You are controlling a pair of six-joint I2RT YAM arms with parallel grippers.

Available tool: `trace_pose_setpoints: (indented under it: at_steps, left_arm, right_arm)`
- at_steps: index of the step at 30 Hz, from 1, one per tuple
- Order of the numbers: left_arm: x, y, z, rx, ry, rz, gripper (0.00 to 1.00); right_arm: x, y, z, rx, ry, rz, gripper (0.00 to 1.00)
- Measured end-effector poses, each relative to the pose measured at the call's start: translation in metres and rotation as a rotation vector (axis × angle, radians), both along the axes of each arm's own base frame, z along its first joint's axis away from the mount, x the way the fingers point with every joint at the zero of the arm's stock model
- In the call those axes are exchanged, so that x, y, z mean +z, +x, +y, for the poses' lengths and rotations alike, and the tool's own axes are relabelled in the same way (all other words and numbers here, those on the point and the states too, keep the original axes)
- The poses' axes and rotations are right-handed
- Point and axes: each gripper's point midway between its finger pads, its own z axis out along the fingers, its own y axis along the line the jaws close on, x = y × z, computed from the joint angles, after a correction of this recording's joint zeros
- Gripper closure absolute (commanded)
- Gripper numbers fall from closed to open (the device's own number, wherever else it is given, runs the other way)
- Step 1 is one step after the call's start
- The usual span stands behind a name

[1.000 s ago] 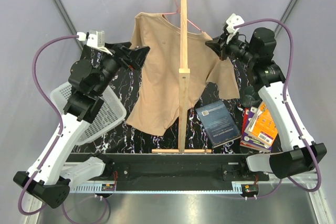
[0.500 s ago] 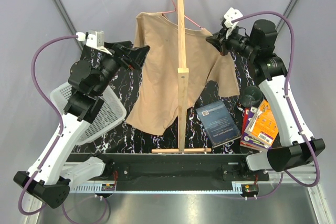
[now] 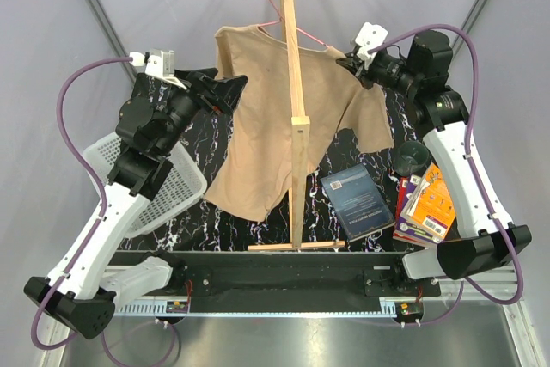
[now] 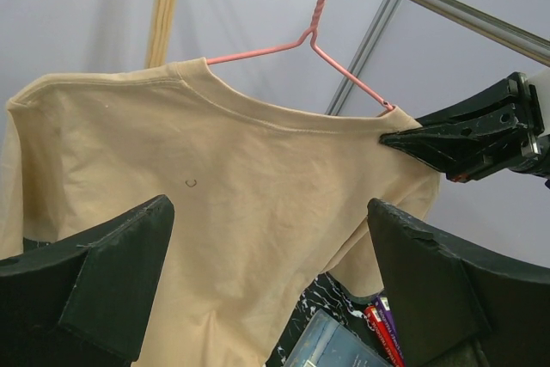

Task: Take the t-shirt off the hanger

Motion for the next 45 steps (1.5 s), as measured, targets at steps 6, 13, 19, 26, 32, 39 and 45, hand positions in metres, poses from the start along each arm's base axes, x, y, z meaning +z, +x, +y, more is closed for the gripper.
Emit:
trace_pose_setpoints:
  at_steps: [6, 13, 19, 26, 32, 39, 45]
  left_arm:
    - [-0.001, 0.002, -0.002, -0.005, 0.002, 0.001, 0.01]
    - [-0.003, 0.003, -0.004, -0.013, 0.006, 0.005, 0.01]
    - [-0.003, 0.003, -0.004, -0.015, 0.006, 0.005, 0.01]
    - [-0.006, 0.004, -0.005, -0.014, 0.014, 0.012, 0.01]
    - [-0.012, 0.005, -0.004, -0.008, 0.038, 0.021, 0.01]
    - [-0.012, 0.007, -0.009, -0.042, 0.032, 0.027, 0.01]
    - [-0.024, 0.027, -0.021, -0.067, 0.055, 0.077, 0.01]
  right_arm:
    - [0.014, 0.007, -0.003, -0.010, -0.052, -0.128, 1.00]
    - [0.032, 0.010, 0.001, 0.010, -0.106, -0.274, 1.00]
    - [0.032, 0.015, 0.012, 0.063, -0.076, -0.260, 1.00]
    - [-0.005, 0.011, 0.023, 0.088, 0.103, -0.062, 1.00]
    - [-0.065, 0.001, 0.026, 0.056, 0.250, 0.237, 1.00]
    - [-0.093, -0.015, 0.032, 0.043, 0.411, 0.514, 1.00]
    - [-0.100, -0.032, 0.042, 0.096, 0.483, 0.680, 1.00]
